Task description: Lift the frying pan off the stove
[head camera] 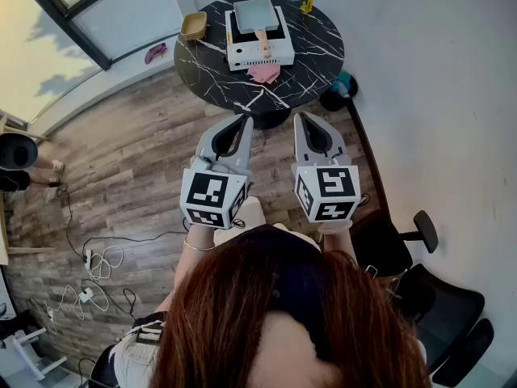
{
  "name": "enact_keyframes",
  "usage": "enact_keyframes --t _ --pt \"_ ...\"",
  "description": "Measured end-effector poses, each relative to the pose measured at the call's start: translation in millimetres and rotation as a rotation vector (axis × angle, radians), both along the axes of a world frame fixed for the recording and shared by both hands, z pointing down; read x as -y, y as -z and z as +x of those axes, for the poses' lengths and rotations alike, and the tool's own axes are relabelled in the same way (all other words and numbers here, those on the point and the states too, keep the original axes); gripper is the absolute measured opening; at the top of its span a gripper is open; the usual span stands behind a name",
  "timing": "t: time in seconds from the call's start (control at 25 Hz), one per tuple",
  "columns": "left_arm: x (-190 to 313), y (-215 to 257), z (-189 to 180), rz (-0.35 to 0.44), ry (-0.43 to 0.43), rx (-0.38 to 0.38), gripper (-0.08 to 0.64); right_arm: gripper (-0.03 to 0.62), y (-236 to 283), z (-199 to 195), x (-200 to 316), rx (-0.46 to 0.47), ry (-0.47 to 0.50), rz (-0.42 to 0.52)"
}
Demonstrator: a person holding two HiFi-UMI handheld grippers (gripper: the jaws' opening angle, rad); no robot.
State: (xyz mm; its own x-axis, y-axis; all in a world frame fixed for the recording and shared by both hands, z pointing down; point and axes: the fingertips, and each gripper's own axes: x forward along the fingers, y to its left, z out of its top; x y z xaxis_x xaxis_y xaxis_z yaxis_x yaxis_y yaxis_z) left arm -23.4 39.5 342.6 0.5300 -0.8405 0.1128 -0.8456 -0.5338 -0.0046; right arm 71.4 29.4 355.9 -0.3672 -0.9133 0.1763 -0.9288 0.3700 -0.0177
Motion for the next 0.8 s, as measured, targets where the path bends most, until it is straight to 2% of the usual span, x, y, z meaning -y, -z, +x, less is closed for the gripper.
enact_keyframes --t 0.16,0.48,0.8 --pt "0.8 0.2 -2.9 0.000 0.003 -0.001 0.012 0.008 -1.9 -2.1 0.0 0.003 -0.001 -0.005" --pt "4.1 -3.5 -11.4 -0.003 0.007 -0.004 0.012 0.009 -3.3 -6.1 4.0 0.071 0.000 -0.014" --pt "19.2 -4.0 -31.3 0.000 0.008 -0.011 0.012 0.009 0.3 -22.7 18.6 0.077 -0.003 0.009"
